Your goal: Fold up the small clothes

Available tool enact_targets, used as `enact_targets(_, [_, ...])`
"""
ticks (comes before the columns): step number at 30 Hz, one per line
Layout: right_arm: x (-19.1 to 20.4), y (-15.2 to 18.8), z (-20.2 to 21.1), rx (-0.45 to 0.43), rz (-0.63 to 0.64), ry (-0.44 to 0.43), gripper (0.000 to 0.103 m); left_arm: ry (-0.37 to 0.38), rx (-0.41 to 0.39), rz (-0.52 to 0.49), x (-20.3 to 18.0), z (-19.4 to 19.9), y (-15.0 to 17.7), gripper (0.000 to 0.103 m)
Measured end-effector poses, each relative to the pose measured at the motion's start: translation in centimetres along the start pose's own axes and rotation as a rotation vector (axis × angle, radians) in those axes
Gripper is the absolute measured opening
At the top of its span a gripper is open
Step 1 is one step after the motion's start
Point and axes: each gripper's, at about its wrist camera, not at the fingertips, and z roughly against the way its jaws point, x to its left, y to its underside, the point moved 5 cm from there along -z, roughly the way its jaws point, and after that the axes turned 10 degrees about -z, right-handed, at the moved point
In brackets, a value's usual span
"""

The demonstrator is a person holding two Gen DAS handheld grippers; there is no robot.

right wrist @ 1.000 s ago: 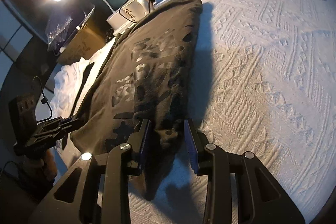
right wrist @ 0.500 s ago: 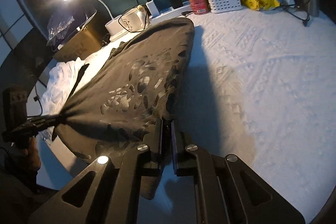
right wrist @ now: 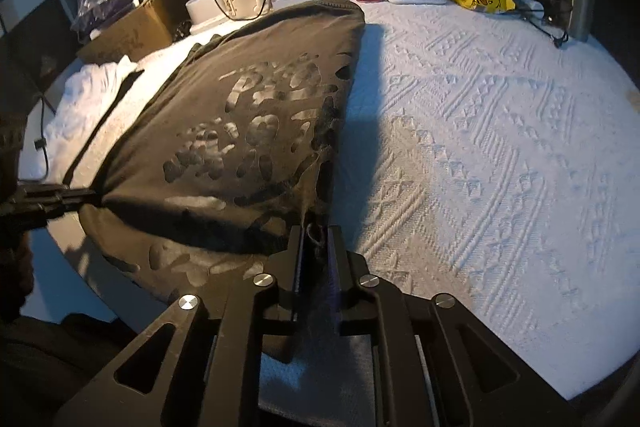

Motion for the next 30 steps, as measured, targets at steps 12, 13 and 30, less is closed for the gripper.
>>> enact_targets(12, [0.9,2.5,1.2,-0.019,0.099,0.069,0.033,-0.052,0.009,-0.021,-0.3,-0.5,1.5,0.048])
enact_targets(13, [1.0,2.7,1.3,-0.022,0.105,0.071,0.033,-0.051,-0.003,-0.020,-0.2,-0.4,1.6,0.048])
enact_targets(30, [-0.5,-1.2,2.7,-0.024,0.028,0.045,0.033,-0.269,0.074,-0.077,-0.4,-0.6,-1.6,0.065])
